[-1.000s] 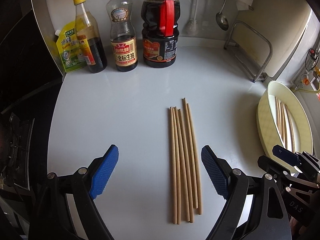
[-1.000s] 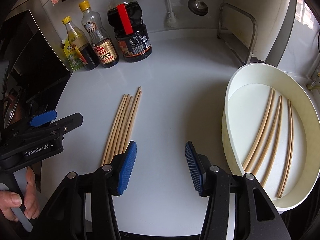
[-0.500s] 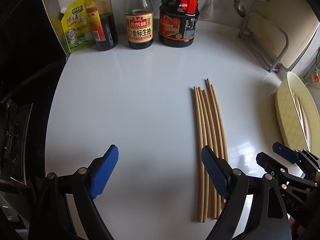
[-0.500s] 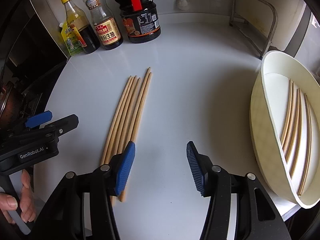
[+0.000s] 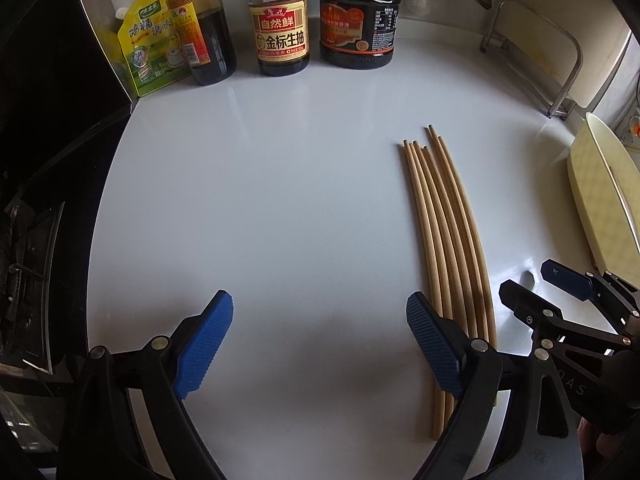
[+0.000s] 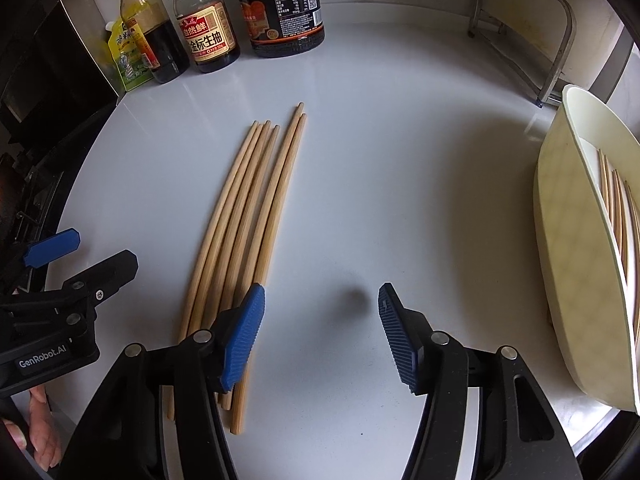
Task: Organize utensils
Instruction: 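Lower both open tools onto the chopstick row and separate one chopstick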
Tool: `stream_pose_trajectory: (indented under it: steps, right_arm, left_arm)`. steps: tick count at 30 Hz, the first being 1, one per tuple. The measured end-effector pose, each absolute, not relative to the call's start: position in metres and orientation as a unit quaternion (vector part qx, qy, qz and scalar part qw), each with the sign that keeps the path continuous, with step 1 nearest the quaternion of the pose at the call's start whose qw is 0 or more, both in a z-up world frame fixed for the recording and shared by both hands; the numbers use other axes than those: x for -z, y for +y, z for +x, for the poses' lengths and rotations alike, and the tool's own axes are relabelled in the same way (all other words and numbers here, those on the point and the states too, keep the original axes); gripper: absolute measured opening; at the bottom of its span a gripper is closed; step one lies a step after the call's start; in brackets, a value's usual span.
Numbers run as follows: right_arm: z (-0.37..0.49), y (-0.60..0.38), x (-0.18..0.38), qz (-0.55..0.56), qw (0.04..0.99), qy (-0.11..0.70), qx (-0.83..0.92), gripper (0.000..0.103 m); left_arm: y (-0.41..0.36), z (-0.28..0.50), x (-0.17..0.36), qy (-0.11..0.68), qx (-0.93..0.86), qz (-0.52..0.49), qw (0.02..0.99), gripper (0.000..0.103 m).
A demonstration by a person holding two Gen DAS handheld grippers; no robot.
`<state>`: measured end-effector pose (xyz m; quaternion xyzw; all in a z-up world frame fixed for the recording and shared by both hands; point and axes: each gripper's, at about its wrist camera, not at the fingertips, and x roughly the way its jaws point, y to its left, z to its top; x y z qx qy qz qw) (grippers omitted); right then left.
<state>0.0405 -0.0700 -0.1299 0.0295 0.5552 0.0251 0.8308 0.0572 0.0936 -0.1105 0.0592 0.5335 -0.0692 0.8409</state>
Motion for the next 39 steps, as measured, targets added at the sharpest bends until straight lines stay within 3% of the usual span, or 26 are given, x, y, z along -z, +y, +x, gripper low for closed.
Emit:
stream_pose_trajectory:
  steps: [39]
  right_arm:
    - [0.031,-0.095,0.135,-0.008,0.835,0.551,0.005,0.057]
  left_arm:
    - [0.060,0.057,0.141,0.545,0.117,0.066,0.828,0.087]
